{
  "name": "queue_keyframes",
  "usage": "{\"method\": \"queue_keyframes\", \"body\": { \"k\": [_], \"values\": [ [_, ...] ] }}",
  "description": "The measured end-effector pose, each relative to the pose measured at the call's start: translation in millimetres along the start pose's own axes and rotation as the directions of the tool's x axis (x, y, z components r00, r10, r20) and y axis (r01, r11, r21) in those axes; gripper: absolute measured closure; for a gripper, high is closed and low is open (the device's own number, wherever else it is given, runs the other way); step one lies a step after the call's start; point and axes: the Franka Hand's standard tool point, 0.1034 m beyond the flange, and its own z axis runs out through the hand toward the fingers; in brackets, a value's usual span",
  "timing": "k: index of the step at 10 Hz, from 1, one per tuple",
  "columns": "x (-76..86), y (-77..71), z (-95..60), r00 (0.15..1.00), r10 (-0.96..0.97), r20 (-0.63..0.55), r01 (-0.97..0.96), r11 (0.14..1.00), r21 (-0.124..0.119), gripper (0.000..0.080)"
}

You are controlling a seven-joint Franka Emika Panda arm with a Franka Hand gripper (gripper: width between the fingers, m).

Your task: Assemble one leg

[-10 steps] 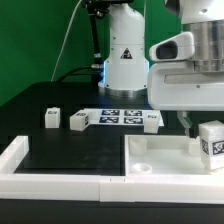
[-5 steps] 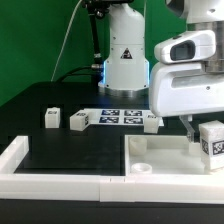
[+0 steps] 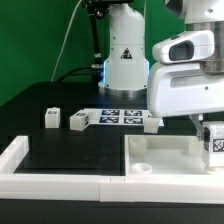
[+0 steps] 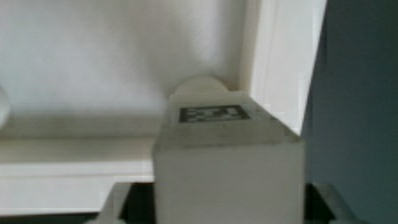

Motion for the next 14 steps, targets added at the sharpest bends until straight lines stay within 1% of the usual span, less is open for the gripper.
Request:
{"method": "queue_keyframes", "body": {
  "k": [1,2,3,4,5,6,7,8,9,10,11,12,13,14],
  "values": [
    [-0.8,1.3,0.4,0.984,0.178,0.004,-0.178,0.984,0.012,0.0507],
    [-0.7,2.3,0.5,0.928,0.373,0.004,-0.373,0.928,0.01,0.0507],
    [-0.3,3.6,1.0,0.867,0.498,0.007,-0.498,0.867,0.012,0.0507],
    [0.8,6.5,1.2,0.81,0.587,0.018,-0.587,0.809,0.026,0.0507],
    [1.4,10.0,1.4,0.702,0.712,0.027,-0.712,0.701,0.029,0.0506],
    [1.1,13.6,1.4,0.621,0.783,0.031,-0.784,0.621,0.021,0.0506],
    [0.5,14.2,1.5,0.524,0.851,0.036,-0.852,0.524,0.013,0.0506],
    [-0.2,13.7,1.3,0.454,0.89,0.042,-0.891,0.454,0.005,0.0506],
    [-0.8,11.6,1.7,0.365,0.93,0.051,-0.931,0.365,0.003,0.0506],
    [-1.0,10.9,1.8,0.345,0.937,0.051,-0.939,0.345,0.002,0.0506],
    [-1.4,9.3,1.9,0.379,0.924,0.05,-0.925,0.379,0.003,0.0506],
    [-3.1,2.4,2.5,0.412,0.91,0.051,-0.911,0.412,0.003,0.0344],
    [-5.0,-3.0,3.1,0.42,0.906,0.053,-0.907,0.421,-0.001,0.022],
    [-4.5,-0.4,3.7,0.571,0.82,0.053,-0.821,0.571,0.008,0.0169]
  ]
}}
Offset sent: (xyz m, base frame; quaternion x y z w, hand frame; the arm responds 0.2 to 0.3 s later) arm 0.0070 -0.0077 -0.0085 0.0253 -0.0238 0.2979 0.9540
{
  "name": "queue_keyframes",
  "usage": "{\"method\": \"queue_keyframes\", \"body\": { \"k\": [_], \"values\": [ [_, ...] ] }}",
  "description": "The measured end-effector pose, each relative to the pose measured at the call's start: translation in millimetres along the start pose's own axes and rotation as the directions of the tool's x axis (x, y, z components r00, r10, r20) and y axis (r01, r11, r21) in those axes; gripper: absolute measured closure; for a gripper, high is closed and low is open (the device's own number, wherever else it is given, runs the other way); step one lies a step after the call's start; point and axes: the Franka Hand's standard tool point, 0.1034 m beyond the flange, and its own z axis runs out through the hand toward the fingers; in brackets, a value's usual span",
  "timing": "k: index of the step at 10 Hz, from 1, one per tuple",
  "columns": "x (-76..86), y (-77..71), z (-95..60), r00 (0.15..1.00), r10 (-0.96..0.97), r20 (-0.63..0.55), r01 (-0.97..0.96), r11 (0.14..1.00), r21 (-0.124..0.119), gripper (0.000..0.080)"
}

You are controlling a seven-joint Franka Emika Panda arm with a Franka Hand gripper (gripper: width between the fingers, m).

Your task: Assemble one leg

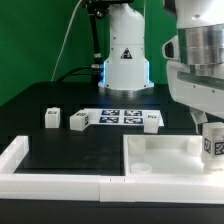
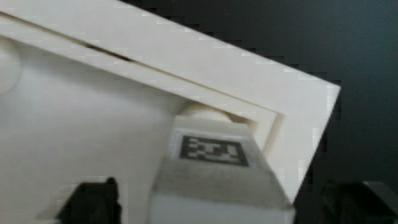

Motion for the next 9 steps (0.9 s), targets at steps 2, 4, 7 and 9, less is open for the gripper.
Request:
{"method": "queue_keyframes", "body": {
  "k": [2,4,7,9],
  "values": [
    [-1.2,0.9,1.8,0.961,-0.276,-0.002,0.276,0.961,-0.007,0.0154],
    [-0.3,1.0,1.6,0.864,-0.503,-0.003,0.503,0.864,-0.011,0.0151],
    [-1.8,-2.5,-0.4,0.6,-0.8,-0.007,0.798,0.599,-0.057,0.0151],
    [-1.1,-4.8,-2.2,0.445,-0.895,-0.001,0.892,0.444,-0.087,0.0151]
  ]
}}
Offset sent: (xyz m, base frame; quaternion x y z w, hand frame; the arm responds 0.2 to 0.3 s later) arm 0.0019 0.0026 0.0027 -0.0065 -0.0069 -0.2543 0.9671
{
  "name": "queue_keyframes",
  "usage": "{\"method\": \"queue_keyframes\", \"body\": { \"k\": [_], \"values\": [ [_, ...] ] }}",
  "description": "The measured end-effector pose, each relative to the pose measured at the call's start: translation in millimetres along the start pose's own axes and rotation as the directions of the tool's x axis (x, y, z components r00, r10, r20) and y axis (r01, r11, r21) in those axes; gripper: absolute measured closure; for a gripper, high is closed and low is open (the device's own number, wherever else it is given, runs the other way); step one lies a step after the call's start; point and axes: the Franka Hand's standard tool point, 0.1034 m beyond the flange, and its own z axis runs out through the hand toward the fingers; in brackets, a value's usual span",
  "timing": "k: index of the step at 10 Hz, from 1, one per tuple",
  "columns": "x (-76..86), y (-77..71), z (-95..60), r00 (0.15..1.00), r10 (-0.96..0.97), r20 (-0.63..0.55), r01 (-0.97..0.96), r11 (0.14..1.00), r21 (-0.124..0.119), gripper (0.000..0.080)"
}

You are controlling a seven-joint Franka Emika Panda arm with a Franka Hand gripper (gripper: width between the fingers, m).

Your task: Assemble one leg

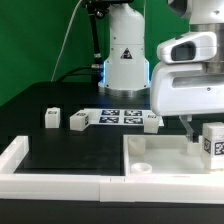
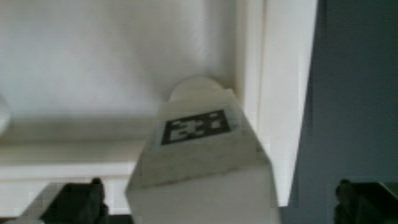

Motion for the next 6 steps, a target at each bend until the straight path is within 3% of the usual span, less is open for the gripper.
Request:
{"method": "queue_keyframes", "body": {
  "k": [1,3,4,5,6],
  "values": [
    [0.0,1.2,0.1,0.999,-0.047,0.0,0.047,0.999,-0.001,0.0151],
    [0.1,1.2,0.1,0.999,-0.036,0.0,0.036,0.999,-0.001,0.0408],
    [0.3,1.7,-0.1,1.0,-0.013,-0.001,0.013,1.0,-0.001,0.0408],
    [0.2,1.8,0.0,1.0,-0.014,-0.001,0.014,1.0,-0.001,0.0508],
    [0.3,1.7,0.0,1.0,0.007,-0.002,-0.007,1.0,0.001,0.0508]
  ]
}}
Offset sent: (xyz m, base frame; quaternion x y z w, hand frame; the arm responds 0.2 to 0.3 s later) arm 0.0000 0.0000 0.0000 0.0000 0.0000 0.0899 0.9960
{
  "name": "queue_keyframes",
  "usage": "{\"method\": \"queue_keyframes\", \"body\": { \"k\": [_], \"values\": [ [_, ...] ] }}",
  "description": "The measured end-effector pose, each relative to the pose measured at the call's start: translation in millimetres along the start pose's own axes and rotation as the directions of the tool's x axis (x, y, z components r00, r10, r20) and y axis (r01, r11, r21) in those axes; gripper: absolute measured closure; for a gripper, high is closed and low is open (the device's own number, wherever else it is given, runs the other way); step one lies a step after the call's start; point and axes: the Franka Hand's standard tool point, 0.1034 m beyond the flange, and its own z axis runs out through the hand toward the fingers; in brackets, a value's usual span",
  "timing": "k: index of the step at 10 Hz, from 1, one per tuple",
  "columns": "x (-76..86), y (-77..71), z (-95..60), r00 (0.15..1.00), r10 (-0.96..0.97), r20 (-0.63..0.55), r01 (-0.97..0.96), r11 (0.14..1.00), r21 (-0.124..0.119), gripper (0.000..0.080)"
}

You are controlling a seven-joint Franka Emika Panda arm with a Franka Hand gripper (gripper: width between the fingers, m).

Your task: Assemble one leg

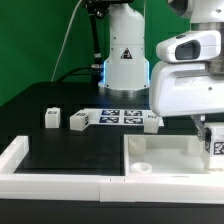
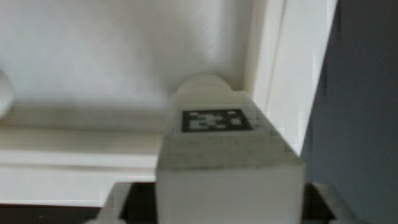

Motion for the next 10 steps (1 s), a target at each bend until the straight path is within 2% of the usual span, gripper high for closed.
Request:
{"method": "queue_keyframes", "body": {
  "k": [1,2,4,5,6,7,8,9,10],
  "values": [
    [-0.6,1.2,0.1,0.977,0.212,-0.009,-0.212,0.977,0.012,0.0508],
    [-1.6,2.8,0.4,0.914,0.406,-0.008,-0.405,0.914,0.017,0.0508],
    [-1.6,5.2,1.2,0.761,0.648,0.004,-0.648,0.761,0.027,0.0508],
    [-1.7,7.3,1.5,0.622,0.783,0.018,-0.783,0.621,0.033,0.0508],
    [-2.1,7.6,1.8,0.5,0.866,0.025,-0.866,0.499,0.027,0.0507],
    [-2.4,8.1,1.9,0.339,0.94,0.029,-0.941,0.339,0.022,0.0507],
    [-2.4,8.4,2.0,0.26,0.965,0.033,-0.966,0.259,0.02,0.0507],
    [-2.4,8.6,2.1,0.242,0.97,0.036,-0.97,0.242,0.02,0.0506],
    [-2.4,7.7,2.1,0.305,0.952,0.035,-0.952,0.304,0.023,0.0506]
  ]
}}
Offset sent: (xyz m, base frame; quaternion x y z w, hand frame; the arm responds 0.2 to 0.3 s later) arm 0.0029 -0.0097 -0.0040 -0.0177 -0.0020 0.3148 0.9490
